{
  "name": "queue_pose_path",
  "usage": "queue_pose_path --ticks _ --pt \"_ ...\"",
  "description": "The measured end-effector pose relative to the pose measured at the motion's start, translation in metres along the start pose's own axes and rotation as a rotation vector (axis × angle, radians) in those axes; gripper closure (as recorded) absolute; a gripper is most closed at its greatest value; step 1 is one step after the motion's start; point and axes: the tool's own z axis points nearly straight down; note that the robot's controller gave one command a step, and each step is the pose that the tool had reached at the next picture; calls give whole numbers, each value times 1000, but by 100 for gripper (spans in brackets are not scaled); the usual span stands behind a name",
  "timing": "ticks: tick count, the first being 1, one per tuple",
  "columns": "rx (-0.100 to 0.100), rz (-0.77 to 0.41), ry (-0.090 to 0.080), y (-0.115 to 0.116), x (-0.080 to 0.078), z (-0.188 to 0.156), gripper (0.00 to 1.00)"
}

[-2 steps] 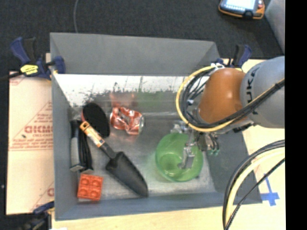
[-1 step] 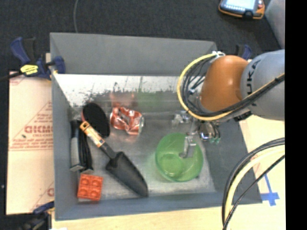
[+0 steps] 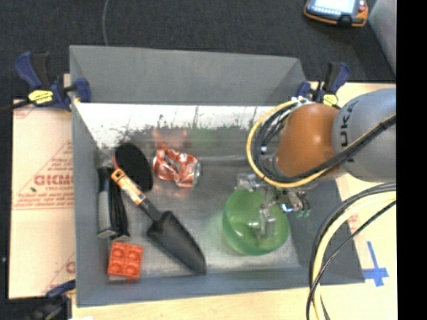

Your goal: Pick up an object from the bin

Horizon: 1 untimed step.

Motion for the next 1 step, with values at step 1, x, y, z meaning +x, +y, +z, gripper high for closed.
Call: queue_pose_path --ticks 1 --pt "1 379 -3 4 -39 -37 100"
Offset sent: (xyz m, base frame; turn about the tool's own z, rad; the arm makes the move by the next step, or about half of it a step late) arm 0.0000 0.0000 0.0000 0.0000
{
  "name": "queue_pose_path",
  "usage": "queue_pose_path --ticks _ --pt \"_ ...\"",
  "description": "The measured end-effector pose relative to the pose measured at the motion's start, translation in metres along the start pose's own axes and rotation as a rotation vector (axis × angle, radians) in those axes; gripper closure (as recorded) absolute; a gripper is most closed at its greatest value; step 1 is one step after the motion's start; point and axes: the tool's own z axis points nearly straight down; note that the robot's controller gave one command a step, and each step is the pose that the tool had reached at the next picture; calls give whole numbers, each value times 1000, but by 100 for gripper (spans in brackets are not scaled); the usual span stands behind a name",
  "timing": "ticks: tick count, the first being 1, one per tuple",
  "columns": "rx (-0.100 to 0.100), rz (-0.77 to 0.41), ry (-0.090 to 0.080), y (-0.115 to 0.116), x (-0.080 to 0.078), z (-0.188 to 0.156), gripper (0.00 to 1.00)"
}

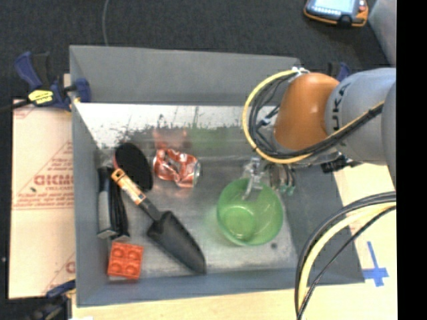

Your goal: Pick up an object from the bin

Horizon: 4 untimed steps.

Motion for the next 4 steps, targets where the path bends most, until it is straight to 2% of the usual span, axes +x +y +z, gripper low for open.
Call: queue_pose_path --ticks 1,2,3,4 --pt "0 -1 0 0 0 0 100" --pt "0 -7 -5 3 -10 -21 100" --pt "1 -12 -5 -10 5 -53 100" --pt "1 -45 -13 -6 -16 -162 100"
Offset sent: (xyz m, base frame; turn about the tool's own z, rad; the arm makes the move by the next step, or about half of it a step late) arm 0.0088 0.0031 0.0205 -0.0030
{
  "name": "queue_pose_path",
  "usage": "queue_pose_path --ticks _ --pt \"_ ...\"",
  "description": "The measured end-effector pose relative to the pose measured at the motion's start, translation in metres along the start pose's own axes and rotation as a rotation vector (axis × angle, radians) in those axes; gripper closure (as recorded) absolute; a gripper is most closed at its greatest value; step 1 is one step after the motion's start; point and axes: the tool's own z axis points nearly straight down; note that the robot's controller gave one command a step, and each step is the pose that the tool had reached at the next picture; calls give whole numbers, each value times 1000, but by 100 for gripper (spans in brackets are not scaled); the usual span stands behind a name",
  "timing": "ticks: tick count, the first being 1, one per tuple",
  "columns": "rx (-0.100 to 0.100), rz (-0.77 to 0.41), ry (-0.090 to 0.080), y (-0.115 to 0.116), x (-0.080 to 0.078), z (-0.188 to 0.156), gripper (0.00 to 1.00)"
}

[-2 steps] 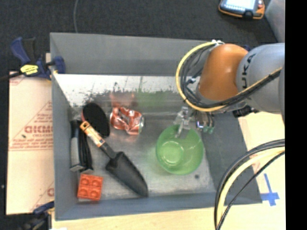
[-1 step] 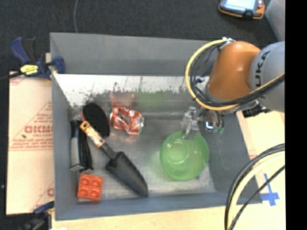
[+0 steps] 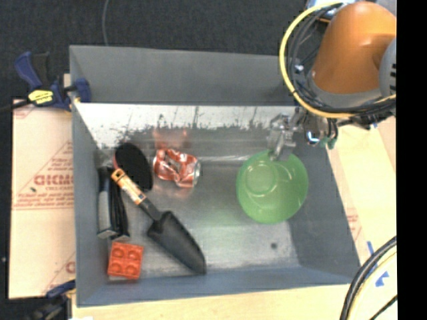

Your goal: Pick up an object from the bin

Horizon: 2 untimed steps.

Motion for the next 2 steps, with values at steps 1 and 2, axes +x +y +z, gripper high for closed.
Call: queue_pose_path --ticks 1,2 --pt "-2 -181 13 23 13 87 100" --pt "2 -154 -13 -13 2 8 100"
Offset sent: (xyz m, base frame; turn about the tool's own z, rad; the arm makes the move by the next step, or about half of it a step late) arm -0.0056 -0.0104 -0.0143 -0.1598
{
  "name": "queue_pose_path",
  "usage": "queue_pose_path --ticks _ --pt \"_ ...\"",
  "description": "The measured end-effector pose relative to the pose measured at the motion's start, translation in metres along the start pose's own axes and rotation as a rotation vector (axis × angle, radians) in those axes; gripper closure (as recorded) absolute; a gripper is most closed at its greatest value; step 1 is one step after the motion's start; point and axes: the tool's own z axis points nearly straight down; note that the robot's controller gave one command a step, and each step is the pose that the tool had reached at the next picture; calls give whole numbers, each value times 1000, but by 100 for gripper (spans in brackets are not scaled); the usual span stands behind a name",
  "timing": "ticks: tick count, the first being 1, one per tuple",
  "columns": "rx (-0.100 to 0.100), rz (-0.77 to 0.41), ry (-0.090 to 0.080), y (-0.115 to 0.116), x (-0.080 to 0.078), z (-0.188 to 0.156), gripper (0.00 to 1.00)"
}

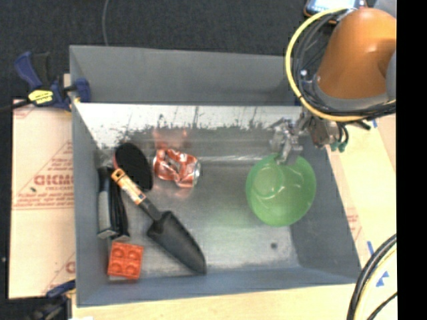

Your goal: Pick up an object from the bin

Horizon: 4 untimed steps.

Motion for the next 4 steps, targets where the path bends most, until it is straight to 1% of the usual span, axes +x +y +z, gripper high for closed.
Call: queue_pose_path --ticks 1,2,3,4 --pt "-7 -215 20 25 16 125 100" --pt "-1 204 -9 27 8 31 100" --pt "-9 -220 25 29 -2 53 100" --pt "-1 -102 -4 46 4 93 100"
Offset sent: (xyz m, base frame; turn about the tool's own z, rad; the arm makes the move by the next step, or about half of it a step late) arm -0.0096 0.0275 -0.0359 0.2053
